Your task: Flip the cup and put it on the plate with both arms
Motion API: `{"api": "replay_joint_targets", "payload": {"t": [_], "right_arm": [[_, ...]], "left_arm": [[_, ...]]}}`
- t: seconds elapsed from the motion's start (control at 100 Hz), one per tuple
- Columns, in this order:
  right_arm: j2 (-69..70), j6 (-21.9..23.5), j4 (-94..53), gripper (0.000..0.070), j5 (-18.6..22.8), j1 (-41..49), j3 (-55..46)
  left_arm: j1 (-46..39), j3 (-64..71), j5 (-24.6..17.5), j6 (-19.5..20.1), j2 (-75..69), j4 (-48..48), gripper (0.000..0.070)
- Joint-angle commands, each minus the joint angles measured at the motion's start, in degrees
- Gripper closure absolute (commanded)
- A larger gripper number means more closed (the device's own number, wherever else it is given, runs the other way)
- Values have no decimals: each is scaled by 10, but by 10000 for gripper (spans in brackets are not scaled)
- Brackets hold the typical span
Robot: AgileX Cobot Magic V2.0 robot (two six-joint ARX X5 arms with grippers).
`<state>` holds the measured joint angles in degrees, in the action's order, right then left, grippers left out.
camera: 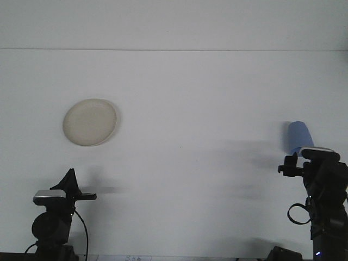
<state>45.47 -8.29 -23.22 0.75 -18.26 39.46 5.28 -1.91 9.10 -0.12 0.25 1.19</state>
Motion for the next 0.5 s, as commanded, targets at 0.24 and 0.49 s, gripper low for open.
{"api": "replay_joint_targets", "payload": {"t": [0.24,0.49], "right_arm": [[48,-16,183,223,35,-89,-122],[158,-24,314,223,61,-119,-124]], "left_arm": [[0,11,2,-4,-1,6,684],[0,11,2,-4,-1,6,684]]}}
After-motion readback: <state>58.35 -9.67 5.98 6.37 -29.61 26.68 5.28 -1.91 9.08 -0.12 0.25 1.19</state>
